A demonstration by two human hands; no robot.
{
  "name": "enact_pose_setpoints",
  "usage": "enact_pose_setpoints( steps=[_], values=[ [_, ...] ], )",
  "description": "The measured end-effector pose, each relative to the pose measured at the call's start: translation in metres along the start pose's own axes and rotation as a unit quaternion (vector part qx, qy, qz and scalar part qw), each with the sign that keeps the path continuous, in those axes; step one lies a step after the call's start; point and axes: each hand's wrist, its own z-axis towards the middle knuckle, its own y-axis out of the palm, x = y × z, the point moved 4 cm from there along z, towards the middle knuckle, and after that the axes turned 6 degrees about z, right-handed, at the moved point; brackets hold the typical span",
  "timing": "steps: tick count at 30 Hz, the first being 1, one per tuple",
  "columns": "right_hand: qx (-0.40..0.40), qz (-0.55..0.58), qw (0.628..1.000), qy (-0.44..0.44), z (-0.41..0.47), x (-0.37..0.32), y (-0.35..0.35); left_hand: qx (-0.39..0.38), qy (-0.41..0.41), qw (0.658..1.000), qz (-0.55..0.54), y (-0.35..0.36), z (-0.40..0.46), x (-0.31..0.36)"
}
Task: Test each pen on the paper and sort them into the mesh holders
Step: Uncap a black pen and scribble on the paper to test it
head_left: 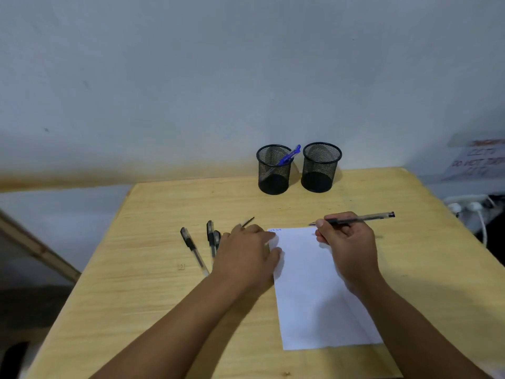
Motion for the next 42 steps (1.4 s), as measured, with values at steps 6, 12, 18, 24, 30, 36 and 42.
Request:
enact_pose_setpoints(
  steps=[6, 12, 18, 24, 30, 36, 42],
  values=[
    [0.025, 0.046, 0.998, 0.021, -0.009, 0.002, -0.019, 0.046, -0.124, 0.991, -0.016, -0.008, 0.032, -0.040],
    [0.021, 0.034, 0.999, 0.014, -0.017, -0.004, -0.028, 0.028, -0.153, 0.987, 0.040, -0.002, 0.043, -0.058],
    [-0.027, 0.016, 0.999, 0.027, -0.023, -0.016, -0.025, 0.054, -0.097, 0.993, -0.038, -0.009, 0.040, -0.035],
    [-0.032, 0.070, 0.997, 0.030, -0.027, -0.029, -0.026, 0.072, 0.021, 0.986, -0.146, -0.027, 0.025, 0.016],
    [-0.005, 0.050, 0.998, -0.024, -0.032, -0.041, -0.040, 0.087, 0.084, 0.981, -0.152, -0.038, 0.014, 0.050],
    [0.003, 0.004, 1.000, -0.025, -0.039, -0.035, -0.054, 0.097, 0.134, 0.975, -0.151, -0.038, 0.008, 0.072],
    [0.002, -0.005, 1.000, -0.016, -0.047, -0.031, -0.068, 0.083, 0.165, 0.971, -0.155, -0.030, 0.003, 0.092]
  ],
)
